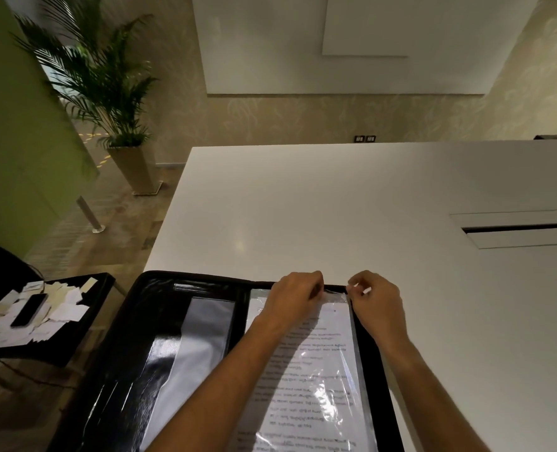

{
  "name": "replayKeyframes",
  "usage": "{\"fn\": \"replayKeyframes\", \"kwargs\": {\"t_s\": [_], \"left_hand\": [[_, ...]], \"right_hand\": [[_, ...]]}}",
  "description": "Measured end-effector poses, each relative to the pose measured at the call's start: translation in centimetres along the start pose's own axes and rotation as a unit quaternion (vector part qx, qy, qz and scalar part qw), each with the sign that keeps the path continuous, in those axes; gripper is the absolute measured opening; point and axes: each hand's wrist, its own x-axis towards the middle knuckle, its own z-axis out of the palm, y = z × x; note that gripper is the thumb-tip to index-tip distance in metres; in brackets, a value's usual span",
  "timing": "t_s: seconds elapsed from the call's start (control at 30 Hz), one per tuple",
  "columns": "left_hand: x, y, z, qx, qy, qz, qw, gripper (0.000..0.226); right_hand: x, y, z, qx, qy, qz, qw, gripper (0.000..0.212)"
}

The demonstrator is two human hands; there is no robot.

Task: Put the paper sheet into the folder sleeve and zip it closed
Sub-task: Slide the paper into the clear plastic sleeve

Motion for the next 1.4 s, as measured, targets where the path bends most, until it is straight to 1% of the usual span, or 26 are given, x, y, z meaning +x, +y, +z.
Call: {"fn": "replayKeyframes", "kwargs": {"t_s": [0.03, 0.13, 0.3, 0.37, 0.4, 0.47, 0.53, 0.6, 0.7, 0.77, 0.87, 0.93, 1.0, 1.03, 1.13, 1.2, 1.23, 1.3, 1.4], "left_hand": [[0.0, 0.0, 0.0, -0.003, 0.000, 0.002, 1.000, 0.010], [0.1, -0.1, 0.4, 0.004, -0.005, 0.011, 1.000, 0.014], [0.1, -0.3, 1.0, 0.014, -0.010, 0.026, 1.000, 0.015], [0.0, -0.4, 0.9, -0.002, -0.015, 0.021, 1.000, 0.016], [-0.2, -0.5, 0.7, -0.023, -0.018, 0.012, 1.000, 0.021], [-1.1, -0.7, 0.0, -0.083, -0.005, -0.007, 0.996, 0.039], [-3.0, -1.2, -0.9, -0.097, 0.033, -0.013, 0.995, 0.050], [-5.4, -2.0, -1.7, -0.046, 0.080, -0.016, 0.996, 0.046], [-9.8, -2.7, -2.8, 0.030, 0.133, -0.043, 0.990, 0.032], [-13.0, -2.0, -2.8, 0.042, 0.152, -0.047, 0.986, 0.028], [-16.9, -0.2, -1.8, 0.038, 0.131, -0.020, 0.991, 0.031], [-18.6, 0.4, -1.2, 0.061, 0.087, -0.017, 0.994, 0.039], [-19.9, 0.6, -1.7, 0.070, 0.046, -0.044, 0.996, 0.042], [-20.6, 0.6, -2.2, 0.059, 0.050, -0.055, 0.995, 0.040], [-23.4, 0.0, -3.9, 0.019, 0.122, -0.091, 0.988, 0.027], [-25.5, -0.8, -5.3, 0.013, 0.166, -0.123, 0.978, 0.027], [-26.7, -1.3, -6.0, 0.030, 0.186, -0.146, 0.971, 0.028], [-28.9, -2.6, -7.5, 0.084, 0.215, -0.232, 0.945, 0.036], [-31.7, -4.9, -9.6, 0.120, 0.205, -0.402, 0.884, 0.062]], "right_hand": [[-0.9, 0.4, 0.1, 0.016, 0.006, 0.024, 1.000, 0.011], [-3.2, 1.2, 0.4, 0.040, -0.025, 0.058, 0.997, 0.015], [-5.7, 1.4, 0.5, 0.054, -0.023, 0.078, 0.995, 0.020], [-6.4, 1.3, 0.2, 0.053, -0.023, 0.082, 0.995, 0.022], [-6.9, 1.1, -0.1, 0.047, -0.024, 0.083, 0.995, 0.023], [-8.0, 0.7, -0.5, 0.009, -0.023, 0.077, 0.997, 0.029], [-9.5, 0.1, -0.8, -0.048, -0.015, 0.076, 0.996, 0.032], [-11.4, -0.7, -1.1, -0.107, -0.010, 0.066, 0.992, 0.033], [-14.2, -2.3, -0.6, -0.195, -0.002, 0.000, 0.981, 0.031], [-16.0, -3.3, 0.2, -0.218, -0.007, -0.038, 0.975, 0.031], [-18.2, -4.2, 1.7, -0.255, -0.031, -0.071, 0.964, 0.032], [-19.5, -4.4, 2.4, -0.270, -0.026, -0.081, 0.959, 0.030], [-20.8, -4.5, 2.8, -0.271, -0.014, -0.088, 0.958, 0.028], [-21.4, -4.5, 2.8, -0.270, -0.011, -0.097, 0.958, 0.026], [-23.1, -4.7, 2.9, -0.264, -0.013, -0.135, 0.955, 0.017], [-24.5, -5.2, 3.2, -0.236, -0.021, -0.159, 0.958, 0.012], [-25.3, -5.5, 3.4, -0.222, -0.026, -0.174, 0.959, 0.011], [-27.1, -6.0, 4.0, -0.200, -0.039, -0.213, 0.956, 0.007], [-29.6, -6.4, 4.9, -0.172, -0.070, -0.269, 0.945, 0.005]]}}
